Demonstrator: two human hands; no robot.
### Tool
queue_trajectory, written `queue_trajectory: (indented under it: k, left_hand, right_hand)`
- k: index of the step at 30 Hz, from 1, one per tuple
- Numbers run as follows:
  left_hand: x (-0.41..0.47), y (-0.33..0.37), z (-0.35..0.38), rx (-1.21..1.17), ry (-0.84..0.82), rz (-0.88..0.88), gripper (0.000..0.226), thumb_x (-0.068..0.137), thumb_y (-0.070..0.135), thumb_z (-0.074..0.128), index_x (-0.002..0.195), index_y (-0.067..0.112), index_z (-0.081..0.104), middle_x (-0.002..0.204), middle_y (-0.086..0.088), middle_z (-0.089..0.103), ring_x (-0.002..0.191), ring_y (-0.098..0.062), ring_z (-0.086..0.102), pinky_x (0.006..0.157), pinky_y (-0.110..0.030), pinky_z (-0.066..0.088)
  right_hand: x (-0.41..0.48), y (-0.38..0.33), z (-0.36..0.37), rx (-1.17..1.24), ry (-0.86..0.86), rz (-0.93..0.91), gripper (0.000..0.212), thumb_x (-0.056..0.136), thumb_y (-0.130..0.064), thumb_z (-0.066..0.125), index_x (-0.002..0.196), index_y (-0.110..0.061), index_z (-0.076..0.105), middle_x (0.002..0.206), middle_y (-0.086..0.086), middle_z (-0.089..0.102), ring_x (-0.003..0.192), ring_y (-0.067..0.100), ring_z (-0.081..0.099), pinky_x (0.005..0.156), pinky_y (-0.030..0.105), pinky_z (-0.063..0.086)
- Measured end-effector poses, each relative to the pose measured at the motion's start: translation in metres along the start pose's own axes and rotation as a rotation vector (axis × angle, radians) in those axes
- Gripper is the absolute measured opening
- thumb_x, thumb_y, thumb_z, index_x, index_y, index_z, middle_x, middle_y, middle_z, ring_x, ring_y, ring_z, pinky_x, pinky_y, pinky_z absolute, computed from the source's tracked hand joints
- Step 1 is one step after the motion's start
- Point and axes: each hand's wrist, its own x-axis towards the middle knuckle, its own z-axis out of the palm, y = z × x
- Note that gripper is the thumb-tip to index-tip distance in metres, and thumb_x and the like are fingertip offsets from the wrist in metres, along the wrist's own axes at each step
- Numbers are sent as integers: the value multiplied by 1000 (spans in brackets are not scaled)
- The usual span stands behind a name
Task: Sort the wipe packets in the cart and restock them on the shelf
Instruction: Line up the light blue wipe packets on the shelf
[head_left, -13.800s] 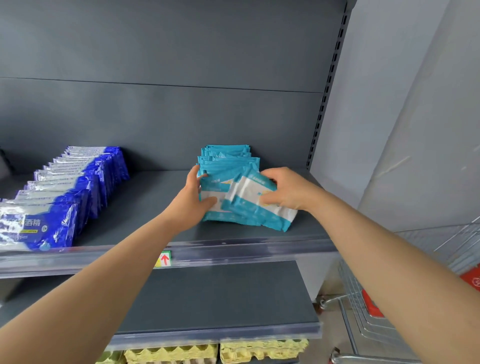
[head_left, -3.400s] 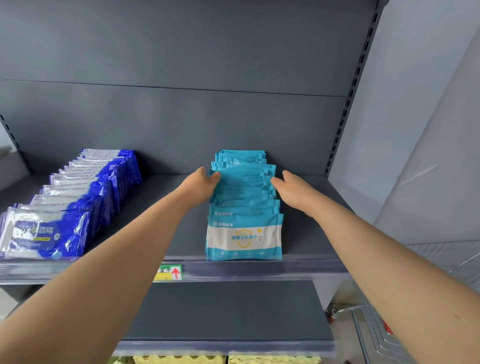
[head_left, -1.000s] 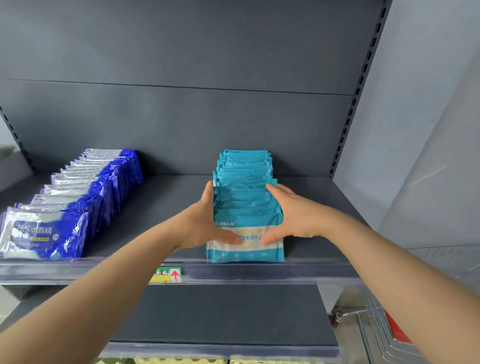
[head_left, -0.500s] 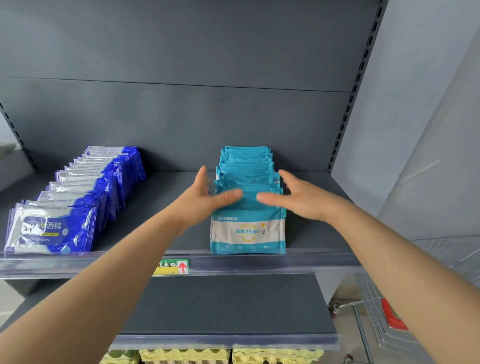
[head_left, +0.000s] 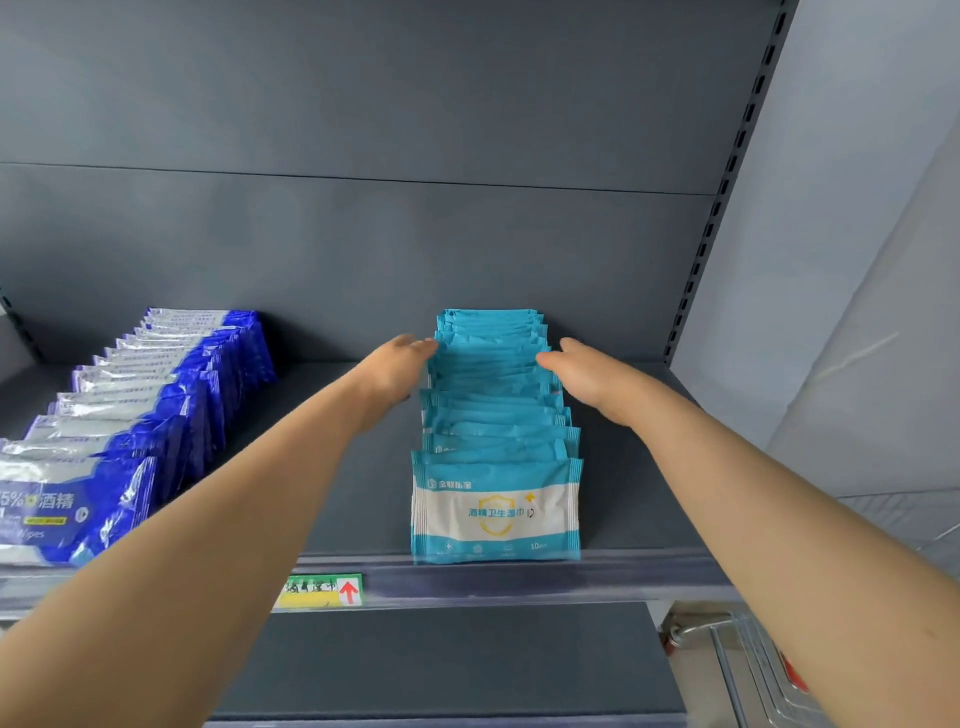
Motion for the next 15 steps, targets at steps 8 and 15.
queue_trajectory:
  k: [8, 15]
  left_hand:
    - [17, 6, 17, 287, -29, 86, 47, 100, 43, 33, 143, 24, 41, 145, 2, 43, 131, -20, 43, 114, -39, 30]
    - [22, 4, 18, 424, -88, 177, 48, 104, 37, 27, 148, 21, 31, 158, 6, 13, 146, -15, 16, 114, -27, 17]
  right_hand:
    - [20, -9, 8, -46, -98, -39, 67, 98, -35, 38, 153, -16, 4, 161, 1, 7, 147, 21, 14, 117, 37, 17]
    - [21, -13, 2, -366, -119, -191, 55, 104, -30, 24, 153, -11, 9, 160, -1, -12, 148, 14, -9, 117, 32, 0]
